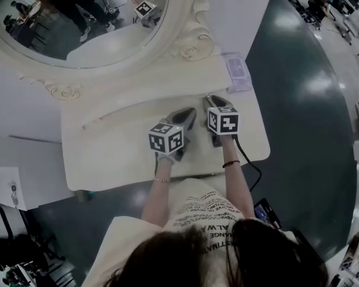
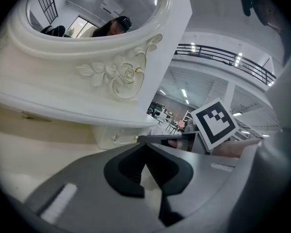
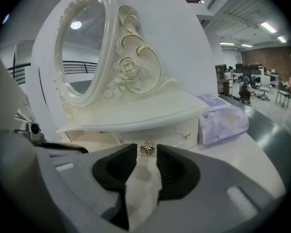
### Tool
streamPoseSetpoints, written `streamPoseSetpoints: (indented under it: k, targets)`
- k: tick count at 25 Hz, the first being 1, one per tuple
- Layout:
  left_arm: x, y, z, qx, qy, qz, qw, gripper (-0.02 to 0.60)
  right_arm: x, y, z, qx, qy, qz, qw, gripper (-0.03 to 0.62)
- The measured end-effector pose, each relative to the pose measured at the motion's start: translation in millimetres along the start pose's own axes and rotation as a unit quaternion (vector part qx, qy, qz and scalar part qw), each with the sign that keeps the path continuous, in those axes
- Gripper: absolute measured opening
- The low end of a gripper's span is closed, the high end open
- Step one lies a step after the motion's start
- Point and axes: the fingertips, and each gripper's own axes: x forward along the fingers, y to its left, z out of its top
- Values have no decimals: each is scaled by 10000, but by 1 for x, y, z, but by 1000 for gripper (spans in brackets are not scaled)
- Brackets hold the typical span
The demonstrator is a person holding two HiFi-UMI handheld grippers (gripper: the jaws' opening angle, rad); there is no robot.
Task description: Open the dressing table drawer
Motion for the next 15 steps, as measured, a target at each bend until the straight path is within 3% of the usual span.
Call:
streamPoseSetpoints:
  k: [15]
  targets:
    - [7, 9, -1, -59, 39, 79, 9999, -2, 19, 1, -4, 104, 195, 0, 9998, 132]
